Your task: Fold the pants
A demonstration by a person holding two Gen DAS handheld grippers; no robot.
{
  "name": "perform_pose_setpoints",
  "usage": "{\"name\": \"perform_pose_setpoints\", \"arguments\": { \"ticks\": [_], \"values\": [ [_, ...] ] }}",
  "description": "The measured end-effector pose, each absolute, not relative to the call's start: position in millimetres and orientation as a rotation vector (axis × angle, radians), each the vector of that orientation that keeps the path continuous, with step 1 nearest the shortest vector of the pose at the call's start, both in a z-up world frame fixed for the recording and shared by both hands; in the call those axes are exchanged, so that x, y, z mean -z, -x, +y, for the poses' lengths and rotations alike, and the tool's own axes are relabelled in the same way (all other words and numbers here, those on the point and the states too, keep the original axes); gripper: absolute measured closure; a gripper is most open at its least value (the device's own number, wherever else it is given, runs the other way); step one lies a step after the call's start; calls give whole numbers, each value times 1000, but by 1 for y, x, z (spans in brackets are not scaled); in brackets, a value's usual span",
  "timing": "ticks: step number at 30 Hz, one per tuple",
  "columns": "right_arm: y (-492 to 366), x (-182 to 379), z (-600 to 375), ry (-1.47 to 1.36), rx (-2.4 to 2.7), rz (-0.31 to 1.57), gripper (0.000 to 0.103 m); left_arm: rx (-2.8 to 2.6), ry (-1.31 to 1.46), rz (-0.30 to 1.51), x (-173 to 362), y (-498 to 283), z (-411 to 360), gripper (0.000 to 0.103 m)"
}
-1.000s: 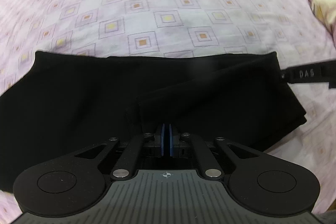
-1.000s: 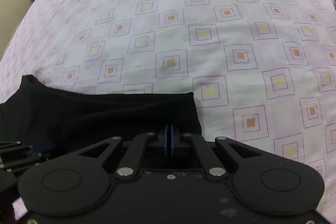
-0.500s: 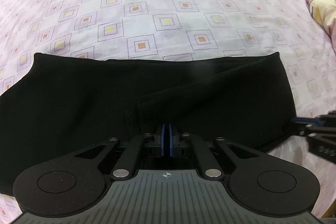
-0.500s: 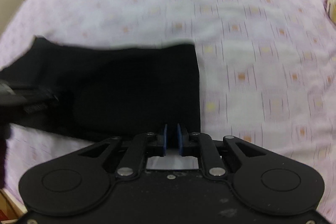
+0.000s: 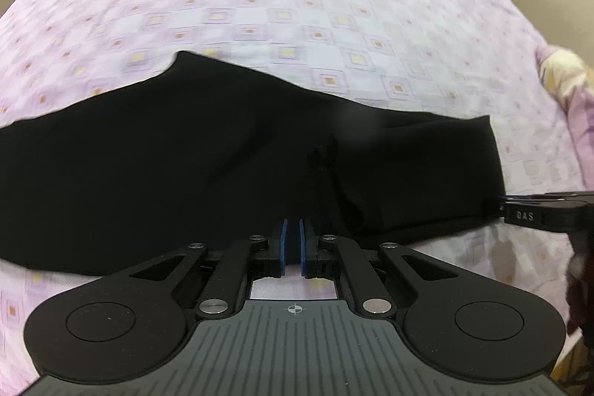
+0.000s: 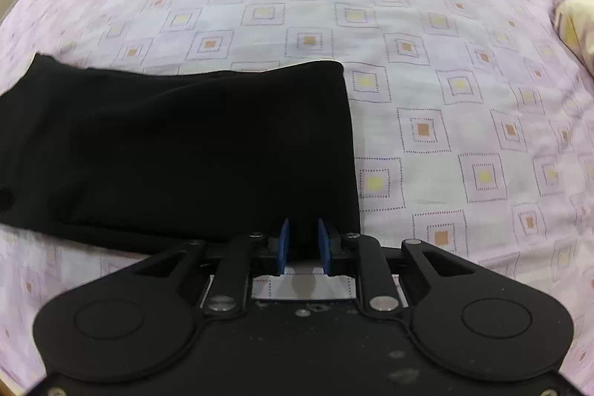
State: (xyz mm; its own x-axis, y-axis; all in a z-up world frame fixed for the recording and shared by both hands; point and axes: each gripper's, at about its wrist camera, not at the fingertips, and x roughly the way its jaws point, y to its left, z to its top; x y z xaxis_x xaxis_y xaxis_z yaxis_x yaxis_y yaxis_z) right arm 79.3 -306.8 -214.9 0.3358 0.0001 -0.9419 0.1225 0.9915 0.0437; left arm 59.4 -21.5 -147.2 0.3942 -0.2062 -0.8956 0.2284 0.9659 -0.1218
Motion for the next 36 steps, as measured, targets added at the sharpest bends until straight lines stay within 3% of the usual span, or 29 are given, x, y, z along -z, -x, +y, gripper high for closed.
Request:
{"name": "perform_pose_setpoints", "arguments": {
  "ticks": [12, 14, 15, 16, 18, 21, 28, 36],
  "values": [
    [-68, 213, -312, -97, 5, 1200, 78, -14, 38, 1025, 101, -20, 7, 96],
    [-64, 210, -312, -102, -33, 1199, 69, -45, 43, 1004, 91, -11, 5, 96],
    [-63, 211, -314, -116, -59, 1199, 54, -67, 43, 988, 86, -7, 3, 96],
    [-63, 212, -314, -140, -98, 1201, 27, -83, 43, 971, 82, -2, 2, 96],
    [-64, 216, -309, -157, -183, 1225, 8, -104, 42, 950, 75, 4, 0, 95],
    [-61, 214, -295, -57, -191, 1204, 8, -150, 36, 949, 68, 10, -1, 95],
    [-44, 189, -300, -203, -258, 1172, 10, -177, 63, 970, 68, 20, 5, 93],
    [-22, 124, -289, -338, -348, 931, 9, -203, 29, 950, 70, 19, 19, 92]
  ]
}}
